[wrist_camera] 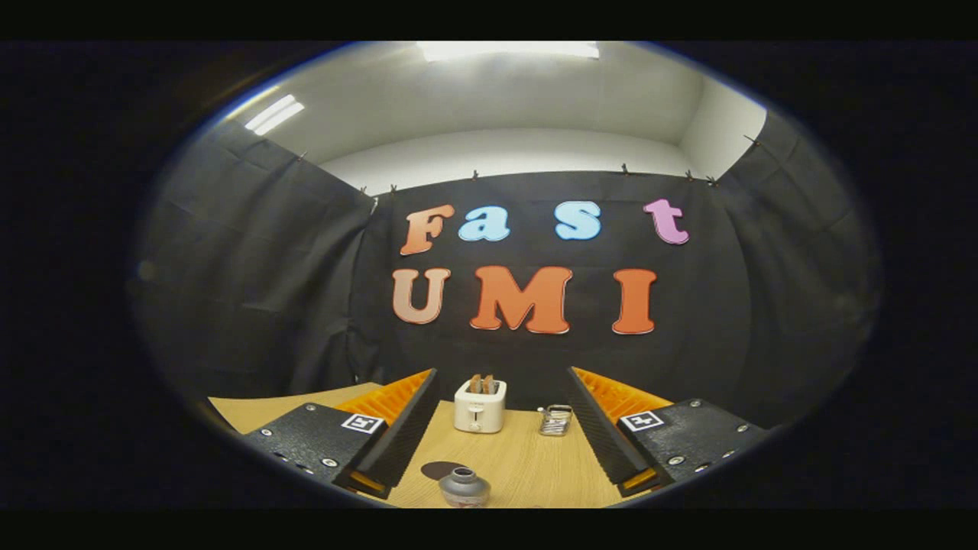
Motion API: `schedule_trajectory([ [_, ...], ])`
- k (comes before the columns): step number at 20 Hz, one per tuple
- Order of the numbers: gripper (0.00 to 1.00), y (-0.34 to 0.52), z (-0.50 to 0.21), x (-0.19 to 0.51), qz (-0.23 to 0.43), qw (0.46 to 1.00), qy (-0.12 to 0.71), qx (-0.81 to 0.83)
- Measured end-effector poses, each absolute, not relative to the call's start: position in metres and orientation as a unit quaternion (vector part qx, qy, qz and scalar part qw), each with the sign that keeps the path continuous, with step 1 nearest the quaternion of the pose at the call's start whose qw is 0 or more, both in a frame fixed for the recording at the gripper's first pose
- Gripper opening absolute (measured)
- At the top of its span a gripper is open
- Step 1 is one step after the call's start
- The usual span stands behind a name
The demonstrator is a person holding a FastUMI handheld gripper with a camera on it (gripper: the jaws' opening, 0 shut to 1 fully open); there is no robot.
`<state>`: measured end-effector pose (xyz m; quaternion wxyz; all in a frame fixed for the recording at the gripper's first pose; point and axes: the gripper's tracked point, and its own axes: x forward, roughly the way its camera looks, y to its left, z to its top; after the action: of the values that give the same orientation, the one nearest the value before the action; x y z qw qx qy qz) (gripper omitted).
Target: Take the bottle from table, then pour the juice into the cup, finally place the bottle on the coaster
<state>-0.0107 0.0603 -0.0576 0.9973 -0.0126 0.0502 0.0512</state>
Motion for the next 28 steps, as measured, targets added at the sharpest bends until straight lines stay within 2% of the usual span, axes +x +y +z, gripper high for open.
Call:
schedule_trajectory([
  [9,0.97,0.064,-0.126,-0.028,0.062,0.995,0.078,-0.007],
  [16,0.97,0.071,-0.199,-0.045,0.077,0.988,0.135,0.014],
  [28,0.97,0.086,-0.275,-0.06,0.096,0.976,0.195,0.026],
])
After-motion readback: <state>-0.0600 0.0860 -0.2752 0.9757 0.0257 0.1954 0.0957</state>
